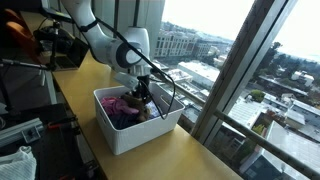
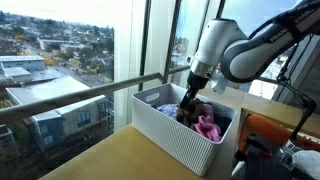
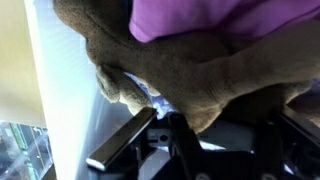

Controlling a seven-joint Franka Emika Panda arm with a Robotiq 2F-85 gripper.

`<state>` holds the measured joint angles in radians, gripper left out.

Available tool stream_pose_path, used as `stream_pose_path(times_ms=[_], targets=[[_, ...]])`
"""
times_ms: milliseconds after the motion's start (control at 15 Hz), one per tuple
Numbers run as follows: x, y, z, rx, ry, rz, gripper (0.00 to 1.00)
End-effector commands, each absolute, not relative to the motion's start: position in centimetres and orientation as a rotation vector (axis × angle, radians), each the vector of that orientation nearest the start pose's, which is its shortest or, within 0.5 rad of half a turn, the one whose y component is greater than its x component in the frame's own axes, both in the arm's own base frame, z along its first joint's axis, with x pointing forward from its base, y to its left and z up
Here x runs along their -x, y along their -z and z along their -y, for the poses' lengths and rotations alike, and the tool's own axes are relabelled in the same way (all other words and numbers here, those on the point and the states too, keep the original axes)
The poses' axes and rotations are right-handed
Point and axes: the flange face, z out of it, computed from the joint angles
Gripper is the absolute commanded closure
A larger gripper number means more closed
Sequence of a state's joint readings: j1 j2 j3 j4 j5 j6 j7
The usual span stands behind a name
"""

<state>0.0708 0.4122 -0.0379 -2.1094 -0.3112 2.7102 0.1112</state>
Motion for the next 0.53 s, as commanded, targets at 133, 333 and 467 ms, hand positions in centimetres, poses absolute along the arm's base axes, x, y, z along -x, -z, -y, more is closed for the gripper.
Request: stream_pose_path(times_ms=[133,333,467], targets=[[-55.5,-16.5,-2.2,3.214,0.294,0.353,0.74],[-54.8,-16.6,-2.6,3.201,0.322,0.366,0.54],[-54.5,-18.1,-3.1,3.201,0.352,0.384,0.39]])
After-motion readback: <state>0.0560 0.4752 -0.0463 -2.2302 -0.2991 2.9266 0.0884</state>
